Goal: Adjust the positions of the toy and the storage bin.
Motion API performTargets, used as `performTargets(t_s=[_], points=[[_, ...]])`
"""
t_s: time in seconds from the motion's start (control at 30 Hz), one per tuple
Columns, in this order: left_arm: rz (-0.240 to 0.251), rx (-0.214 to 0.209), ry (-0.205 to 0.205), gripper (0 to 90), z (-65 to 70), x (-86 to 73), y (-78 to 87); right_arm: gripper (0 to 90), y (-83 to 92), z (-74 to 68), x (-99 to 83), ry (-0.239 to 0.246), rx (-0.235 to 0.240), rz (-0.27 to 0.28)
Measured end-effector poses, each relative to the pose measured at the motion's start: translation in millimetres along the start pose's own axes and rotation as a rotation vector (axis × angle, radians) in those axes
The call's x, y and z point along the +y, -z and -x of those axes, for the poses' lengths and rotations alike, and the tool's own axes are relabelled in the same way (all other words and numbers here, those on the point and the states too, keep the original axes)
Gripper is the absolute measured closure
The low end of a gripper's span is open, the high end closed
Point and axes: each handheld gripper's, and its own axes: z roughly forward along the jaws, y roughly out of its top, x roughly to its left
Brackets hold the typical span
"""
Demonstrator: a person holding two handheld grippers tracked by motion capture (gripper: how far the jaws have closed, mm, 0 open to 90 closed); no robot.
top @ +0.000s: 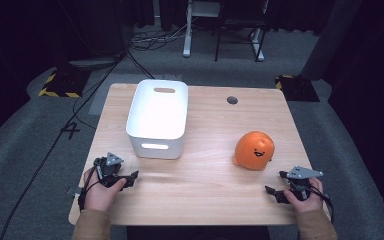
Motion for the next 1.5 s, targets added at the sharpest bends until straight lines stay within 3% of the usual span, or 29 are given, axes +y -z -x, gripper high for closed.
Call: performTargets(t_s=[0.33, 0.37, 0.53, 0.77, 1.0, 1.3, 1.5], points=[[0.085, -0.036, -0.023, 22.2, 4.2, 13.3, 28.9, 12.1, 0.0, 0.1, -0.1, 0.001, 0.0, 0.0], [0.091, -0.047, -0.004, 22.2, 4.6, 15.8, 33.6, 12.2, 0.1, -0.1, 0.0, -0.002, 0.001, -0.001], [0.112, -0.06, -0.004, 22.8, 4.0, 22.7, 45.3, 12.1, 0.0, 0.0, -0.1, 0.0, 0.0, 0.0], [0.178, -0.073, 0.025, 25.6, 4.7, 35.2, 62.1, 12.1, 0.1, -0.3, -0.2, -0.002, 0.0, 0.0], [0.252, -0.071, 0.017, 27.4, 8.6, 46.5, 73.2, 12.2, 0.1, -0.3, -0.2, -0.002, 0.0, 0.0], [0.341, -0.047, 0.047, 30.6, 3.6, 58.4, 76.9, 12.2, 0.1, -0.4, -0.2, -0.002, 0.0, 0.0], [0.356, -0.041, 0.047, 30.0, 2.7, 68.0, 67.8, 12.2, 0.1, -0.4, -0.3, -0.002, 0.0, 0.0]])
